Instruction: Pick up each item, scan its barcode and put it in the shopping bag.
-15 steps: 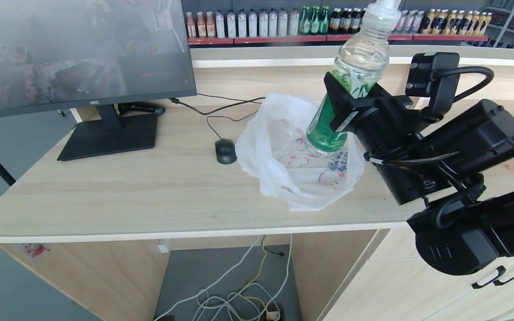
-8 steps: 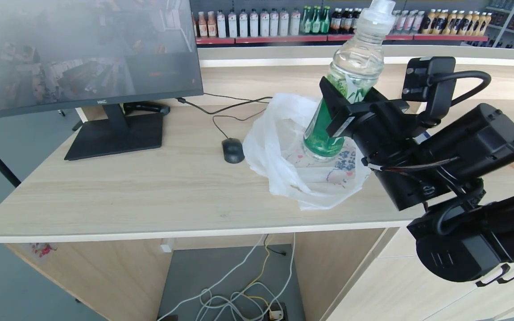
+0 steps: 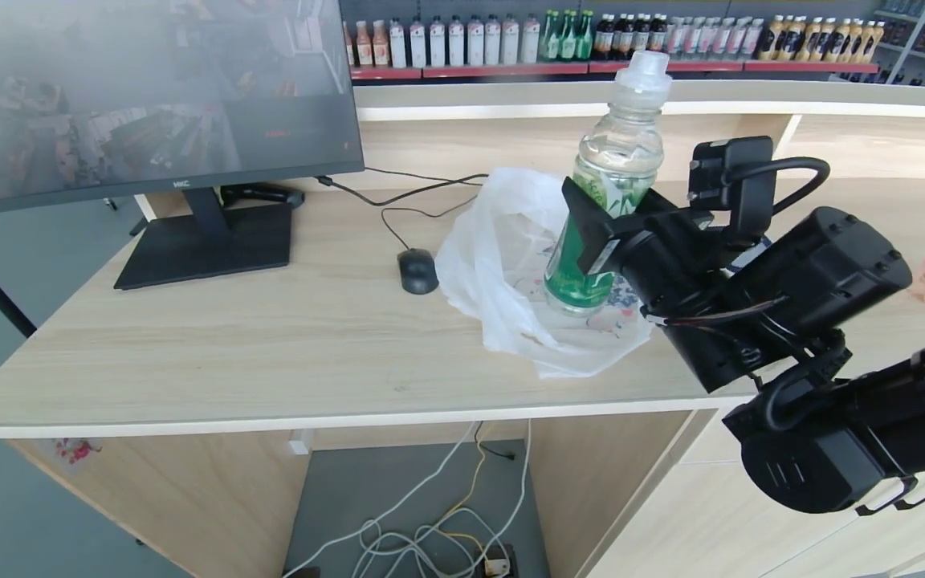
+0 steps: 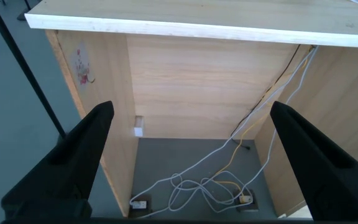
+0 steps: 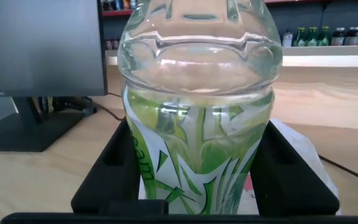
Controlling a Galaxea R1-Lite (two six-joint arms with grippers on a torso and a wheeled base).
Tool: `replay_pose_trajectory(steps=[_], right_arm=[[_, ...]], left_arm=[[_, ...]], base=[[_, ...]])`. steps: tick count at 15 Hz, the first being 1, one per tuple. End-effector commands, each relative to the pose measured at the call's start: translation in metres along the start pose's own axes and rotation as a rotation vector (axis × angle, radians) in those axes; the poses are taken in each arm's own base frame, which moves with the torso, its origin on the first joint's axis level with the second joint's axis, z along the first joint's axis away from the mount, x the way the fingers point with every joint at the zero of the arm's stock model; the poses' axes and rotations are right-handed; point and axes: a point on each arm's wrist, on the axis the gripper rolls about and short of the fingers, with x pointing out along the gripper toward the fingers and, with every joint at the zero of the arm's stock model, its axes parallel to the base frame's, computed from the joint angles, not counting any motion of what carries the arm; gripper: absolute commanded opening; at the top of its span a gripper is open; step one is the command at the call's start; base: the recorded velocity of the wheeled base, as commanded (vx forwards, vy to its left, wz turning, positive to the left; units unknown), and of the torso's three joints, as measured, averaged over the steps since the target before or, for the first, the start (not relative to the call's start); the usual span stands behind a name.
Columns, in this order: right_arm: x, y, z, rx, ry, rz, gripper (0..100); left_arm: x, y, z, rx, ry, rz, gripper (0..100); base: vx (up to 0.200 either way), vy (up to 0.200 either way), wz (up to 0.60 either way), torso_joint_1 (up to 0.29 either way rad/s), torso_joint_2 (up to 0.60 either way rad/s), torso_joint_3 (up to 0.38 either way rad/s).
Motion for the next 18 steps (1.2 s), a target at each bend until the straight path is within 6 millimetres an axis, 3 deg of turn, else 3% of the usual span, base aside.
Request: replay_pose_trajectory(steps=[1,10,13,18], right_arm=[[0.003,0.001,-0.005,-0.005,0.018,0.003,0],[0.042,-0.009,-0.017,-0.038,0.088,0.036,0],[0.06,-0.016,-0.024,-0.046,0.052,0.019,0],[0.074,-0.016,-0.033,-0.046,0.029,0.018,0]], left_arm=[[0.0,0.0,0.0,0.0,-0.001,0.0,100],[0.0,0.0,0.0,0.0,-0.001,0.0,100],[0.0,0.0,0.0,0.0,-0.001,0.0,100],[0.0,0.0,0.0,0.0,-0.001,0.0,100]], base=[[0.0,0.0,0.0,0.0,0.0,0.0],[0.0,0.0,0.0,0.0,0.0,0.0],[0.0,0.0,0.0,0.0,0.0,0.0],[0.0,0.0,0.0,0.0,0.0,0.0]])
